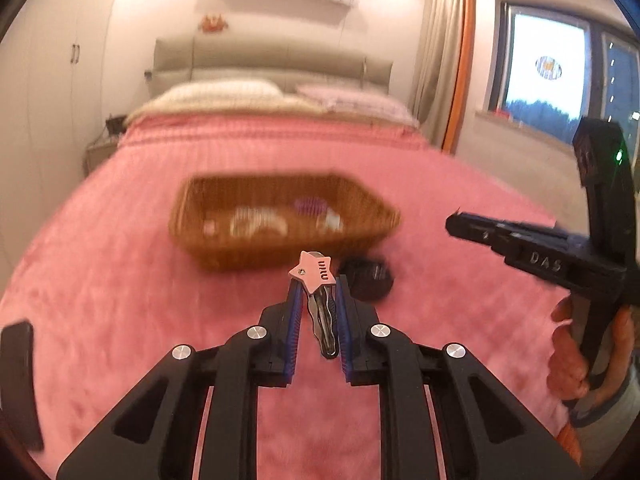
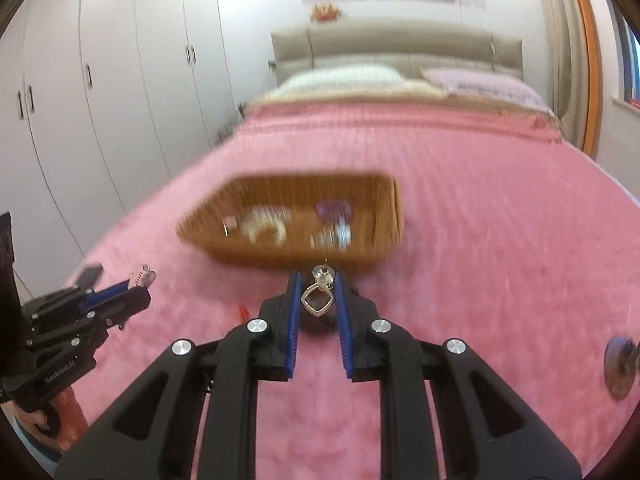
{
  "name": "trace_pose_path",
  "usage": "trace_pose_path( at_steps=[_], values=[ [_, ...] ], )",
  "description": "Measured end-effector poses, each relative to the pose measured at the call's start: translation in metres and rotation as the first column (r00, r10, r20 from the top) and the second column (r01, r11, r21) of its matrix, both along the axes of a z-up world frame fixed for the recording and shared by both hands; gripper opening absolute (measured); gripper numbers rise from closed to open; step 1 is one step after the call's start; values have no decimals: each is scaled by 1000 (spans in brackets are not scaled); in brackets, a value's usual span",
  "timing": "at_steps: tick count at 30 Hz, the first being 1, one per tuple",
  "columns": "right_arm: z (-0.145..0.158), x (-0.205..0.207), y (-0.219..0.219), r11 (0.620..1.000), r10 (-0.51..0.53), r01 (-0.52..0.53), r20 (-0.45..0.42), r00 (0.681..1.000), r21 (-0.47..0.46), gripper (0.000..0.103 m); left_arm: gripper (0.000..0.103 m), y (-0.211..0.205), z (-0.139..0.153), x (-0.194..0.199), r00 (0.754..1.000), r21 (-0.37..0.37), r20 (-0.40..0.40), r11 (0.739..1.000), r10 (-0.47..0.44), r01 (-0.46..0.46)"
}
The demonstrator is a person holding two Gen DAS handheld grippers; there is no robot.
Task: Organize jewelry
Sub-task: 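Lower clip and pendant into the basket and open both tools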
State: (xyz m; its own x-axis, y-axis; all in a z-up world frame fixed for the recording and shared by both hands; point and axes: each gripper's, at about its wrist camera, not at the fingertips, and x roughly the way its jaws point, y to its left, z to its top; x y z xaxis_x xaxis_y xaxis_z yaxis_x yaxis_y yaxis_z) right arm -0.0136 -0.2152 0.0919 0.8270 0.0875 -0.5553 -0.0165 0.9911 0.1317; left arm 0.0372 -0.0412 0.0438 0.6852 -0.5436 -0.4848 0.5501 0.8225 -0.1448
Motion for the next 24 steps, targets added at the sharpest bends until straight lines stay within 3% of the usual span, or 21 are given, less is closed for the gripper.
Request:
trace_pose_path(
  at_steps=[2, 6, 8, 11, 16, 24],
  values=[
    [14, 12, 0, 1000, 5, -5, 30, 1000, 2, 15, 15, 2, 12, 10, 1000, -49, 15, 999, 4, -4],
    [29, 49, -6, 997, 35, -36, 24, 999, 70, 15, 15, -4, 31, 48, 999, -68, 39, 997, 32, -29],
    [33, 75, -12, 990, 52, -52, 6, 999, 130, 15, 15, -9, 37, 77, 999, -89, 18, 996, 27, -26],
    [33, 108, -11, 992, 39, -37, -18, 999, 117, 15, 15, -20, 37, 116, 1000, -105, -15, 994, 18, -20],
    [10, 158, -11, 996, 13, -5, -95, 995, 92, 15, 15, -36, 19, 168, 997, -79, -65, 996, 33, -38],
    [-46, 208, -18, 994, -2, 30, -265, 964, 102, 15, 15, -41, -23, 197, 984, -19, -167, 998, 53, -57]
  ],
)
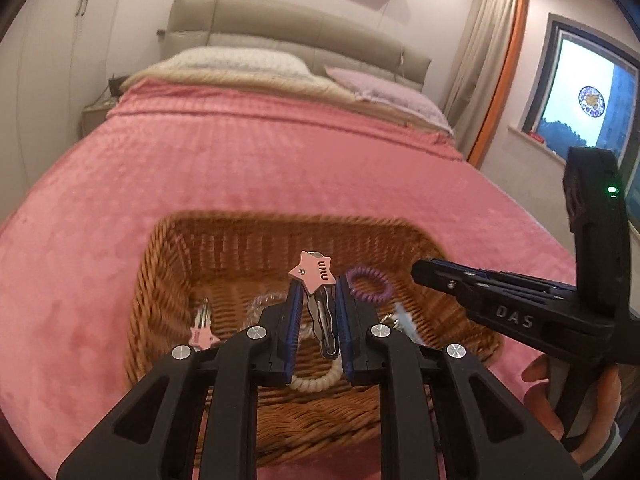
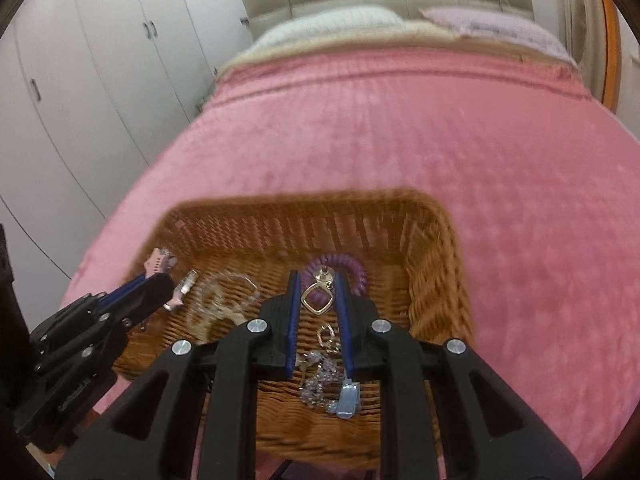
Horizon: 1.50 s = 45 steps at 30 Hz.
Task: Organize jewelry
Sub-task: 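Lower clip and pendant into the basket and open both tools, then grasp the red cord bracelet with left tool while right tool grasps black watch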
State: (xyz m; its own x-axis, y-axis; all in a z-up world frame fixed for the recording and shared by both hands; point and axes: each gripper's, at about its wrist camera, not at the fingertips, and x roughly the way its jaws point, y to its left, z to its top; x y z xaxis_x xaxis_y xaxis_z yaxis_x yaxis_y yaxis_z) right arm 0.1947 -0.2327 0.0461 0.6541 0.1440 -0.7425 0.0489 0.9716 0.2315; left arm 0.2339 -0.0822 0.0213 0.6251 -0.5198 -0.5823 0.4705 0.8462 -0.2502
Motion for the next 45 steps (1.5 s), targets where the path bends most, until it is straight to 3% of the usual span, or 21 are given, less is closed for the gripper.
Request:
trace_pose_path(
  at_steps=[4, 8, 9, 10, 11, 12, 17, 24, 26, 30, 33, 35, 39, 45],
  values=[
    [-18, 7, -5, 999, 13, -9, -76, 997, 49, 15, 15, -4, -15, 2, 999, 55, -37, 998, -15, 17],
    [-24, 6, -7, 999, 18, -14, -96, 995, 48, 16, 17, -3, -21, 2, 998, 51, -61, 998, -20, 23],
    [-23, 5, -7, 998, 20, -15, -97, 995, 54, 21, 21, -2, -20, 2, 998, 41, -62, 999, -20, 23],
    [-21, 3, -8, 998, 20, -14, -99, 995, 63, 30, 35, 1, -17, 1, 998, 29, -64, 999, -19, 21],
    [-19, 1, -9, 998, 19, -12, -91, 996, 69, 35, 42, 3, -15, 1, 998, 20, -57, 1000, -15, 16],
    [-16, -3, -10, 998, 11, -6, -75, 997, 65, 40, 42, 6, -10, -3, 999, 11, -40, 1000, -9, 9],
    [9, -27, -13, 997, 19, -18, -13, 1000, 76, 40, 42, 26, 19, -28, 1000, -49, 13, 999, 22, -21],
    [53, -96, -6, 999, 47, -49, 113, 992, 13, 41, 43, 57, 61, -93, 993, -98, 113, 995, 25, -14],
    [57, -108, -7, 999, 48, -50, 125, 991, 12, 41, 49, 65, 66, -112, 991, -102, 127, 995, 31, -18],
    [57, -132, -14, 999, 39, -42, 135, 990, 16, 41, 49, 74, 66, -141, 991, -87, 135, 996, 22, -10],
    [46, -140, -21, 999, 34, -37, 117, 993, 26, 41, 61, 72, 55, -158, 991, -49, 134, 999, 21, -15],
    [35, -142, -25, 997, 41, -46, 94, 995, 54, 40, 63, 69, 44, -165, 993, -30, 120, 999, 19, -15],
    [1, -135, -32, 995, 31, -33, 29, 999, 99, 40, 63, 56, 3, -162, 1000, -26, -11, 1000, 2, -2],
    [-49, -109, -46, 981, -2, 19, -84, 996, 195, 34, 63, 22, -52, -141, 980, -17, -201, 1000, -1, -2]
  ],
)
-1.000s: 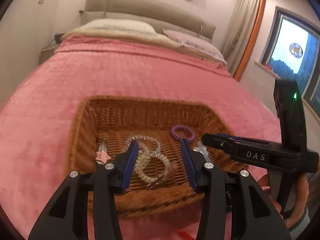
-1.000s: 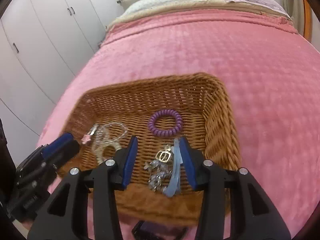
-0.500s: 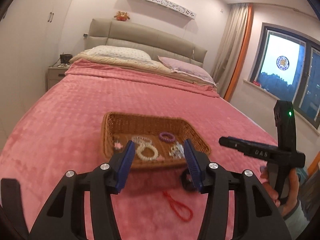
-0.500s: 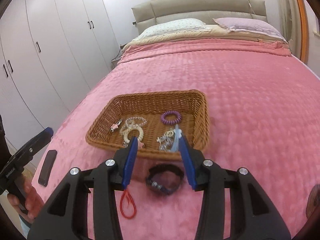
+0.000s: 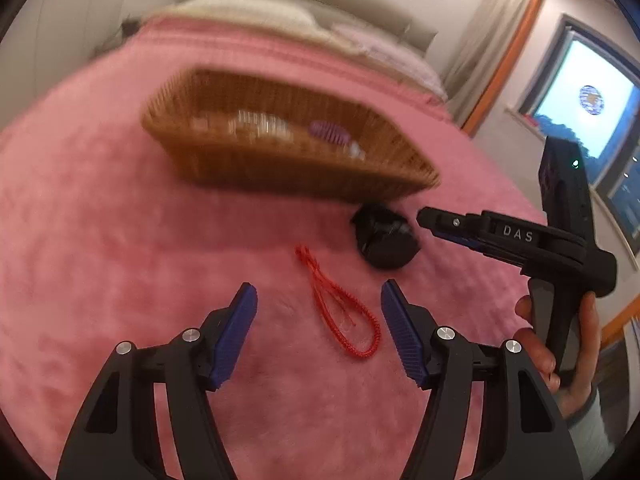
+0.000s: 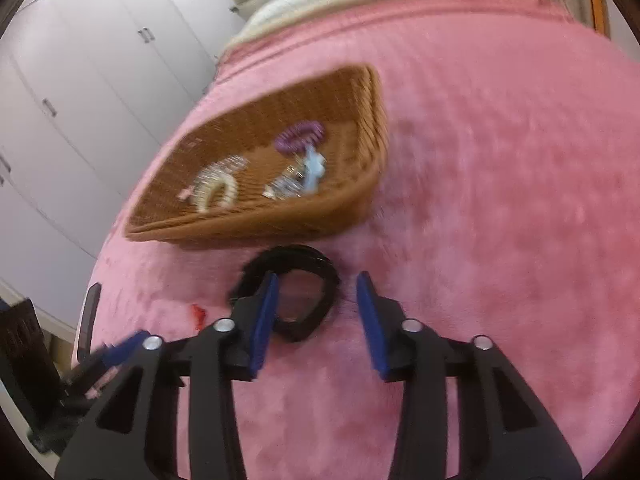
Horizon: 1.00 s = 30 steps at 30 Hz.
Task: Organize jewelry
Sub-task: 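Grasp the red cord bracelet with left tool while right tool grasps black watch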
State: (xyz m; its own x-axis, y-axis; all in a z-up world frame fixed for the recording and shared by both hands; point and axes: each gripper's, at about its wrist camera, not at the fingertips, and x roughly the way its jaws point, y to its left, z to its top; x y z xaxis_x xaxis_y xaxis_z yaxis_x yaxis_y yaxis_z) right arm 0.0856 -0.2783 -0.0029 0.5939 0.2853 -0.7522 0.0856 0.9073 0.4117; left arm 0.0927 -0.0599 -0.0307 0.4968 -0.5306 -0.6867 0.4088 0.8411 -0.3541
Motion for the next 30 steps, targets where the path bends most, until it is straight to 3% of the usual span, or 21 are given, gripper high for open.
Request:
trace_pose_path(
  at_steps=[4, 7, 10, 13, 17, 19, 23, 28, 30],
  values=[
    [-18, 14, -1, 999, -14, 15, -42, 999, 37, 27, 63, -27, -12, 3, 1000, 80, -2, 997, 23, -23],
    [-21, 22, 7, 1000, -8, 8, -58, 998, -2, 19, 67, -44, -13, 5, 1000, 154, 5, 988, 7, -8],
    [-20, 24, 16, 999, 4, -8, -67, 998, -54, 14, 61, -47, -15, 4, 1000, 192, 10, 981, -4, 2],
    [-21, 19, 16, 997, 3, -8, -74, 997, -74, 11, 49, -38, -15, 5, 1000, 177, 0, 984, -4, 4],
    [-14, 9, 17, 995, 16, -22, -63, 998, -102, 8, 25, -19, -17, 4, 1000, 162, -19, 987, -9, 12],
    [-5, -2, 18, 992, 39, -44, -44, 998, -121, 8, 19, -10, -17, 5, 999, 146, -34, 989, -18, 22],
    [9, -22, 19, 991, 64, -65, -15, 998, -119, 7, 19, 7, -18, 7, 996, 79, -79, 995, -49, 56],
    [15, -41, 21, 989, 71, -72, -9, 997, -131, 5, 19, 9, -17, 3, 995, 88, -83, 994, -58, 66],
    [13, -35, 24, 987, 76, -78, -15, 997, -141, 5, 29, 7, -15, 1, 994, 78, -86, 994, -72, 79]
  ],
)
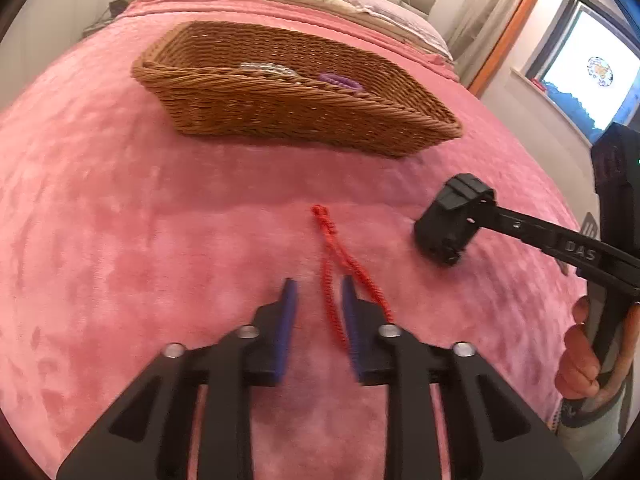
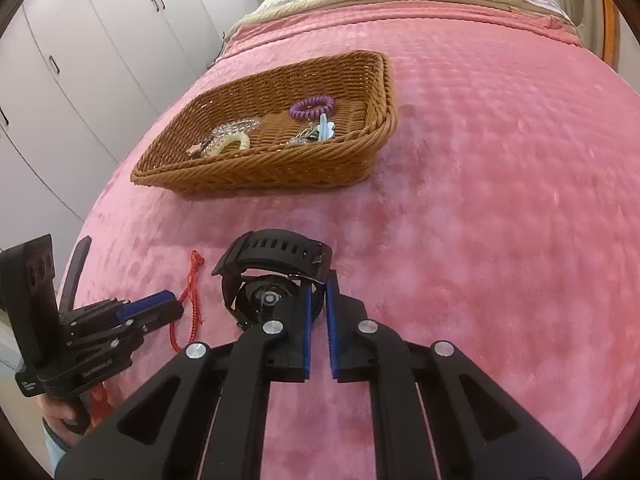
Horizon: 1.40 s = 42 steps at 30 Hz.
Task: Organize jewelry
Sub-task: 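Grasp the red cord bracelet with left tool while right tool grasps black watch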
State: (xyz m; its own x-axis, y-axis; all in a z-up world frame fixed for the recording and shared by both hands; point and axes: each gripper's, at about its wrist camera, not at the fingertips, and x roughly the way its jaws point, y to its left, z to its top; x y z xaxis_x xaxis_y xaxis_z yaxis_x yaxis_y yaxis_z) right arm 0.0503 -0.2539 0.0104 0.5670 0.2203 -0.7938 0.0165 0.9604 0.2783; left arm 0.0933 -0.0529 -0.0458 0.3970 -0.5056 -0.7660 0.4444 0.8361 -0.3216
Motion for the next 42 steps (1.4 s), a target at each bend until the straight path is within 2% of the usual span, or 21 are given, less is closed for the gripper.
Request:
trace_pose_path(
  at_steps=[4, 6, 8, 9, 12, 15, 20, 22, 24, 25, 26, 29, 32, 34, 36, 37, 39, 40, 42],
  values=[
    [-6, 16, -1, 1000, -25, 25, -14, 1000, 9, 6, 29, -16, -2, -4, 999, 85, 48, 996, -6, 2],
    [-15, 27, -4, 999, -28, 30, -43, 999, 46, 6, 27, -21, -2, -4, 998, 111, 69, 994, -12, 4],
    [-24, 36, -1, 998, -22, 26, -72, 997, 56, 7, 6, -20, -3, -3, 995, 149, 95, 989, 1, -16],
    [-29, 40, 2, 998, -18, 23, -87, 996, 54, 8, 2, -18, -3, -1, 995, 147, 96, 989, 9, -23],
    [-32, 46, 12, 1000, -13, 13, -75, 997, 5, 8, 3, -4, -3, 4, 997, 81, 66, 996, 26, -31],
    [-28, 42, 17, 1000, 9, -9, -83, 997, 4, 6, 3, 5, -1, 5, 998, 61, 57, 998, 18, -22],
    [-14, 11, 7, 994, 54, -46, -80, 995, 98, 4, 3, 12, 7, -4, 997, 93, 69, 995, -46, 40],
    [-5, -5, 2, 994, 54, -47, -72, 996, 94, 4, 3, 14, 10, -8, 995, 114, 88, 993, -47, 37],
    [1, -16, -5, 995, 54, -46, -94, 994, 88, 4, 12, 19, 11, -10, 994, 126, 95, 991, -45, 32],
    [1, -18, -6, 995, 63, -53, -112, 992, 89, 4, 33, 21, 10, -11, 995, 118, 89, 992, -45, 34],
    [-2, -19, -7, 995, 72, -61, -137, 988, 85, 4, 41, 23, 10, -13, 995, 110, 93, 994, -40, 29],
    [-20, -15, -3, 998, 62, -59, -210, 976, 23, 5, 43, 30, 12, -16, 996, 59, 88, 998, -11, 6],
    [-19, -14, -1, 998, 53, -46, -179, 982, 44, 8, 55, 33, 10, -10, 999, -17, 45, 1000, 24, -23],
    [-18, -14, 1, 998, 48, -41, -165, 985, 47, 12, 55, 23, 6, -6, 998, 5, 39, 999, 44, -44],
    [-14, -16, 9, 999, 40, -43, -139, 990, -21, 14, 55, 14, 5, -7, 997, 43, 57, 998, 50, -53],
    [-12, -19, 12, 998, 39, -46, -125, 991, -53, 14, 54, 9, 4, -9, 996, 70, 72, 996, 52, -57],
    [-12, -19, 20, 995, 44, -53, -104, 994, -79, 14, 45, 0, 2, -13, 993, 144, 112, 987, 47, -64],
    [-12, -21, 21, 995, 45, -52, -94, 995, -80, 14, 38, -2, 1, -15, 990, 175, 131, 982, 52, -75],
    [-14, -23, 21, 997, 33, -38, -80, 996, -63, 14, 22, 2, 1, -16, 988, 179, 144, 980, 64, -90]
  ],
)
